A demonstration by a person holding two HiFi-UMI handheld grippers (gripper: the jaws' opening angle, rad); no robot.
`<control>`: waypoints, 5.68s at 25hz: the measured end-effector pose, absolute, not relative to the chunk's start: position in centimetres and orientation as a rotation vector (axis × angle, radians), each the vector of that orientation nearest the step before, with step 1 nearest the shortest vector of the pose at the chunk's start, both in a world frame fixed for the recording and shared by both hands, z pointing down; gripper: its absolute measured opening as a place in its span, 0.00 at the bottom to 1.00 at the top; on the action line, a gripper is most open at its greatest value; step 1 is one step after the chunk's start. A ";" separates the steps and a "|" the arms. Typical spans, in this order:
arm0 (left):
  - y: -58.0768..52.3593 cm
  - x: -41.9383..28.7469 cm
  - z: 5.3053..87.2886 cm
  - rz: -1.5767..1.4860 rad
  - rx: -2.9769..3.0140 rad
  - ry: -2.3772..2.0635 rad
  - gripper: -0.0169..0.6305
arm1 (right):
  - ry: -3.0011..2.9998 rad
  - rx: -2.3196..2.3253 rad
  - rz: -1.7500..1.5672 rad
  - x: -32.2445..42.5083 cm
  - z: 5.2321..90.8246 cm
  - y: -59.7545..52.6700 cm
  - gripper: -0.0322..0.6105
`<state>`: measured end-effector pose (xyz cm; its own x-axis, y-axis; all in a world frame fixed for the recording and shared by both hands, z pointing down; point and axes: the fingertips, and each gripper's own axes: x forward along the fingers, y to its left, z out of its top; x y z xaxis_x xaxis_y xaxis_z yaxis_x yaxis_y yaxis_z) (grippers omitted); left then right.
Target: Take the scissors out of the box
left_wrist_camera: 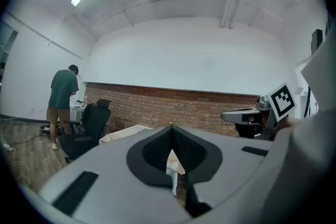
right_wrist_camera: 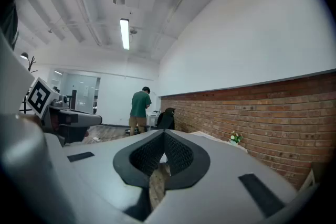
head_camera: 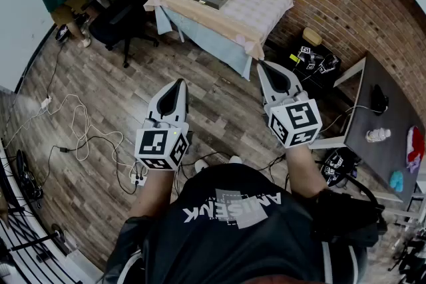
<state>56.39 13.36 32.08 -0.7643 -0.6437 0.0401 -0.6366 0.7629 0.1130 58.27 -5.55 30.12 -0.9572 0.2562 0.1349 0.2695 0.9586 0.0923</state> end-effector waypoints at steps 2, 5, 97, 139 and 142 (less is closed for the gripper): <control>13.7 56.4 32.2 -0.150 1.038 -2.880 0.04 | -2.986 -0.402 -0.171 58.2 30.1 -5.3 0.11; 14.2 56.5 32.4 -0.162 1.031 -2.878 0.04 | -2.993 -0.412 -0.129 58.4 30.0 -5.0 0.11; 10.7 -7.5 35.3 -0.130 1.330 -2.728 0.04 | -2.912 -0.197 -0.087 -0.9 35.9 -9.5 0.11; -3.4 -28.2 37.6 0.140 1.864 -2.302 0.04 | -2.798 0.303 0.259 -17.4 42.2 -14.9 0.11; -6.4 -28.3 37.5 0.201 1.928 -2.262 0.05 | -2.797 0.342 0.328 -17.5 43.1 -16.9 0.11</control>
<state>-28.29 -6.36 37.46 -0.1545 -0.9655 0.2094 -0.9873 0.1587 0.0032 -17.45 -16.94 43.06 -0.9257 -0.1974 0.3227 -0.2668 0.9455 -0.1869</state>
